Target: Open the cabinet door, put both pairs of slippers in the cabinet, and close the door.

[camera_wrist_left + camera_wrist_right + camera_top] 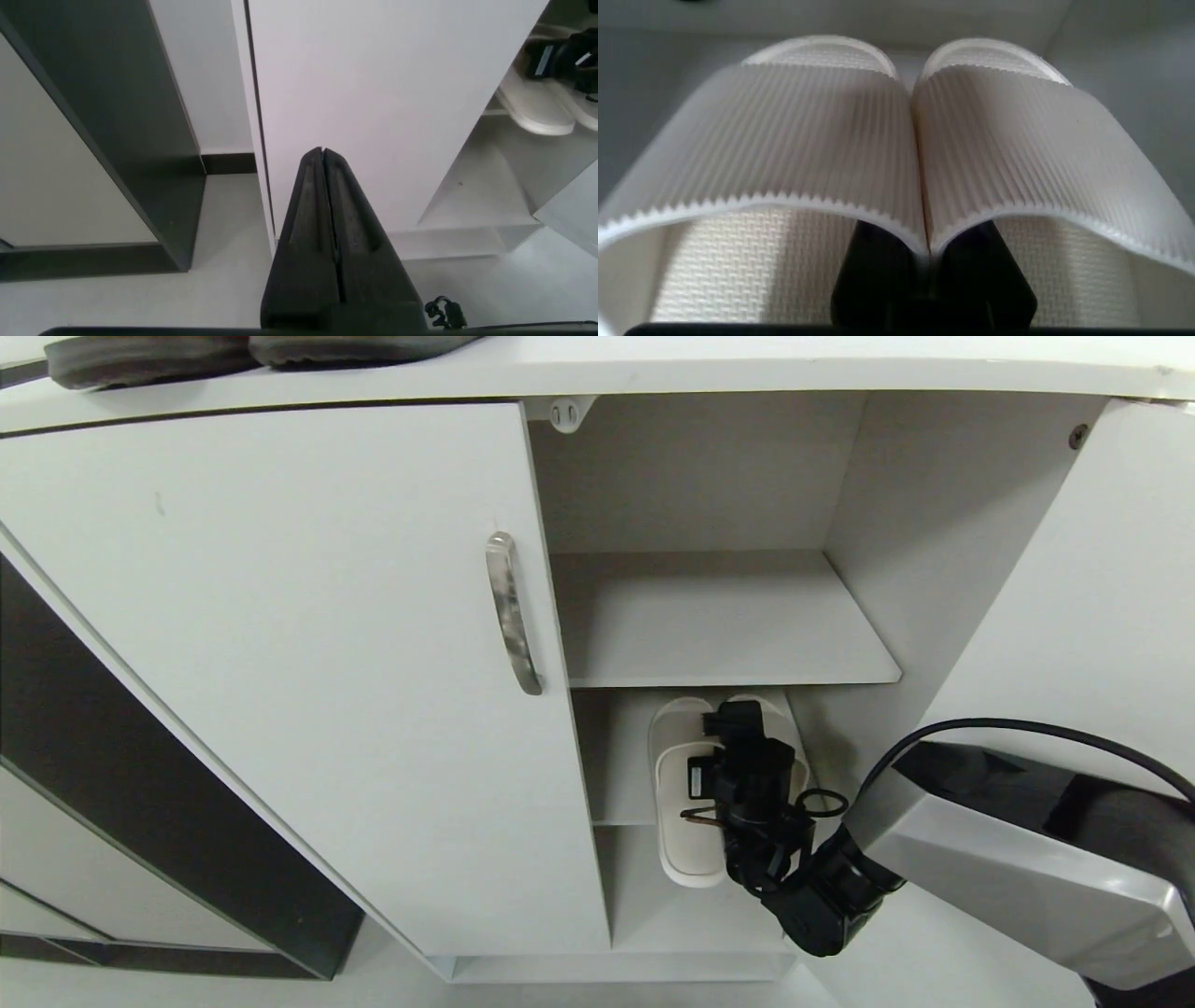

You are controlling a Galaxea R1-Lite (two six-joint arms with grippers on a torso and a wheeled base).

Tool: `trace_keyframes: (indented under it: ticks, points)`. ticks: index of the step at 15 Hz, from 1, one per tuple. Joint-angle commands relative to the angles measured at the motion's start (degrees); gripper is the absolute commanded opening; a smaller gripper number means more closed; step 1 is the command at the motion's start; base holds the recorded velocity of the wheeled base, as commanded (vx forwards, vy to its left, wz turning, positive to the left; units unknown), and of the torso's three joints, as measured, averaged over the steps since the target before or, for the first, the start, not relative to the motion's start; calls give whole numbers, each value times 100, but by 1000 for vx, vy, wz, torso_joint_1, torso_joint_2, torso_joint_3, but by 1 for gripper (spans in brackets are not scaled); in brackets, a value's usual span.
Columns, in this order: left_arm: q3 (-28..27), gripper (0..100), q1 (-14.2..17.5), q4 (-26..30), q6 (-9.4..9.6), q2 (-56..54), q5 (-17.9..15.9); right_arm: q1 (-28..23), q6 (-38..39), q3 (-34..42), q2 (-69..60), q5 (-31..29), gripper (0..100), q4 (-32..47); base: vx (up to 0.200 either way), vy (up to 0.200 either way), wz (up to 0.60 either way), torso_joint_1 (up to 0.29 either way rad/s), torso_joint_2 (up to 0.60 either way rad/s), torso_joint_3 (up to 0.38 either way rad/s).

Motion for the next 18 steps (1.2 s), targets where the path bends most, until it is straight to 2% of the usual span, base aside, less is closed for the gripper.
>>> trace_keyframes:
  ticks: [1,4,7,17,18]
  points:
    - [0,0,2,-1,1,7,-2,-79,11,-413,28,6,0,297,0,0,0,0,0,0]
    - [0,0,2,-1,1,7,-2,-167,29,-1063,195,58,0,886,0,0,0,0,0,0]
    - [0,0,2,-1,1,7,-2,-272,29,-1494,450,111,0,947,0,0,0,0,0,0]
    - [0,0,2,-1,1,7,7,-422,134,-1942,687,129,0,1475,0,0,0,0,0,0]
    - [0,0,2,-1,1,7,7,-422,134,-1942,687,129,100,1475,0,0,0,0,0,0]
